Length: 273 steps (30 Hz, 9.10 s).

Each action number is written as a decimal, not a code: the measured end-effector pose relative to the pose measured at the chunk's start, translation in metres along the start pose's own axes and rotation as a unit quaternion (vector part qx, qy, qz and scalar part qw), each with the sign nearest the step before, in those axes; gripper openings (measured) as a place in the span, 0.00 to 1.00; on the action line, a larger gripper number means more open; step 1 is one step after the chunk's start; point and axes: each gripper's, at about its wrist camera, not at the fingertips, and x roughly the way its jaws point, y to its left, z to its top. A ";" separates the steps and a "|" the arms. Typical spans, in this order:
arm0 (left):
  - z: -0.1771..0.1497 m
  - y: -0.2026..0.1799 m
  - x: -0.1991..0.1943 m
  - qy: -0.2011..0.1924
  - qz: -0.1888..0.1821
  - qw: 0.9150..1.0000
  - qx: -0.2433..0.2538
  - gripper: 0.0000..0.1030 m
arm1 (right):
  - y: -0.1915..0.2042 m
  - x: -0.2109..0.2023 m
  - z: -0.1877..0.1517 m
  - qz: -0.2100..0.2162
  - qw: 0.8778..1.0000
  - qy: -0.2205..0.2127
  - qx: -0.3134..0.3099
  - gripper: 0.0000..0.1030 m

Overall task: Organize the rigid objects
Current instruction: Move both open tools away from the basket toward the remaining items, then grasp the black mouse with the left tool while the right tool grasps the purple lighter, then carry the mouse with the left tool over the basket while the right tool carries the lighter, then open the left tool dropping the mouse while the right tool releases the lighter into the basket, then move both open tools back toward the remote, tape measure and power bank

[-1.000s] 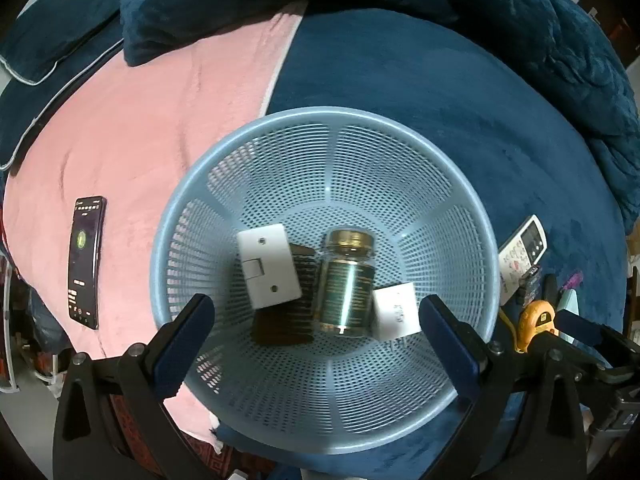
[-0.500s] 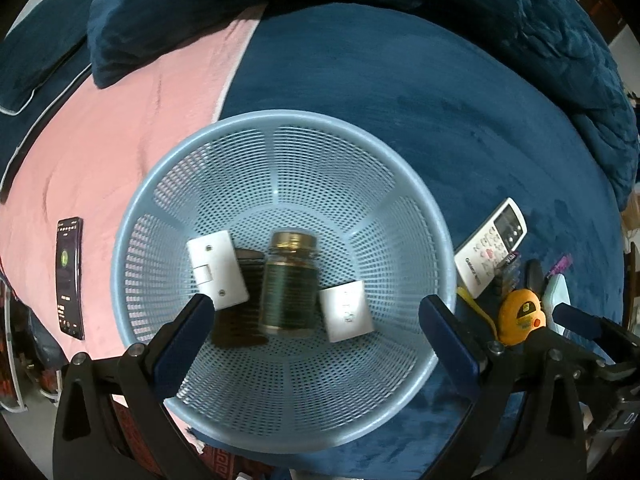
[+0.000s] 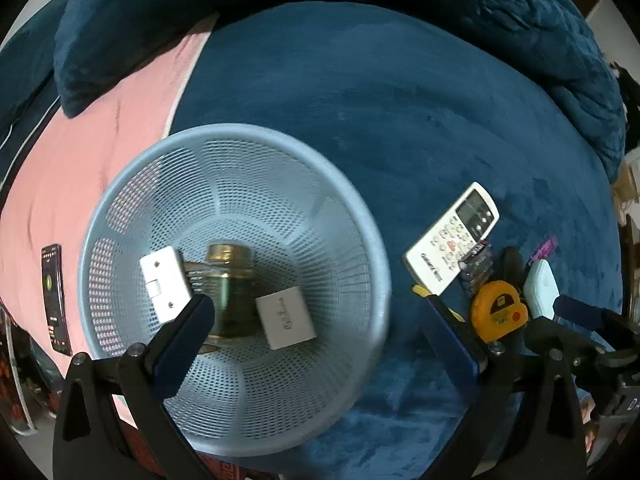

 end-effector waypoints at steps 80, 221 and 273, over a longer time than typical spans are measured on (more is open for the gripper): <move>-0.022 -0.283 0.128 0.080 -0.039 0.953 0.289 0.94 | -0.207 0.014 0.023 -0.078 0.981 0.027 0.175 0.21; -0.035 0.125 -0.035 -0.027 -0.014 0.997 -0.073 0.36 | 0.141 0.055 0.008 0.030 0.996 0.017 -0.081 0.11; -0.029 0.114 -0.023 0.008 0.039 0.997 -0.068 0.99 | 0.108 0.040 0.006 0.013 0.998 0.007 -0.055 1.00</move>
